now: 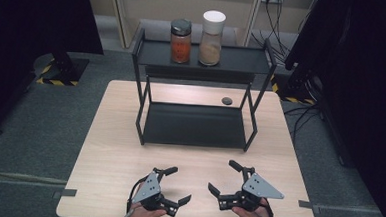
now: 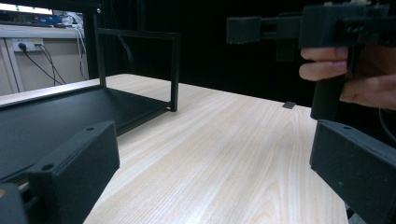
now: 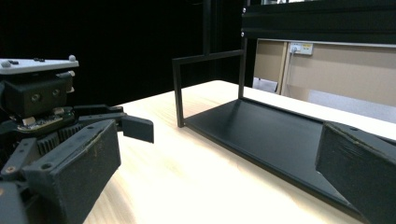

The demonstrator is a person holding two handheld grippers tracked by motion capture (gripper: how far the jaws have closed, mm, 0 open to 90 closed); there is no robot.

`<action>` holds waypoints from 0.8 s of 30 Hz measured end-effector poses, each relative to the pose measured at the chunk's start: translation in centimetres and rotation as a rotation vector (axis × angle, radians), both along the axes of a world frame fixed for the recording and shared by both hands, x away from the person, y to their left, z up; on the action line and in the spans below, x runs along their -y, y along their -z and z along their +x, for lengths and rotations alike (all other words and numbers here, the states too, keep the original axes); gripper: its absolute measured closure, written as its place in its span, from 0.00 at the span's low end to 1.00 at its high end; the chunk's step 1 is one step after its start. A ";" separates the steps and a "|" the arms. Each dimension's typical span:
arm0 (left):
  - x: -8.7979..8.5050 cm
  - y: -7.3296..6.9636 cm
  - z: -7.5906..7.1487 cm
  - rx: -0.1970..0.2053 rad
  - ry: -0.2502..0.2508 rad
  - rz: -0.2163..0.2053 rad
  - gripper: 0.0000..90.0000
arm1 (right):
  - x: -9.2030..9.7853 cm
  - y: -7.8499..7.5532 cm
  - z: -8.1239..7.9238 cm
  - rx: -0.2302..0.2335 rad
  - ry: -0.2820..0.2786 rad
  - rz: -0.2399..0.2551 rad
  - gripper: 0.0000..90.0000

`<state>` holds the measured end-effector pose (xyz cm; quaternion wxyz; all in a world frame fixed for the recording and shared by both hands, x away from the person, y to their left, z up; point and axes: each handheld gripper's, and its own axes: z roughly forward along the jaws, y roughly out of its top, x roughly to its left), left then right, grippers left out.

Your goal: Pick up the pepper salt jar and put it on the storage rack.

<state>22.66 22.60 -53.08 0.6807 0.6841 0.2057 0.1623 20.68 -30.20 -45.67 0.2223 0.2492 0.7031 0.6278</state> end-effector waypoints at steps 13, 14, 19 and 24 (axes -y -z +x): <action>0.0 0.0 -0.1 0.008 -0.004 -0.004 0.01 | 0.2 1.7 0.0 -0.038 -0.005 -0.001 0.00; 0.0 0.0 -0.2 0.011 -0.005 -0.004 0.01 | 0.2 1.7 0.0 -0.042 -0.006 -0.004 0.00; 0.0 0.0 -0.3 0.021 -0.007 0.004 0.01 | 0.2 2.2 -0.1 -0.053 -0.001 -0.013 0.00; 0.0 0.0 -0.4 0.028 -0.006 0.003 0.01 | 0.2 2.4 0.0 -0.060 0.000 -0.019 0.00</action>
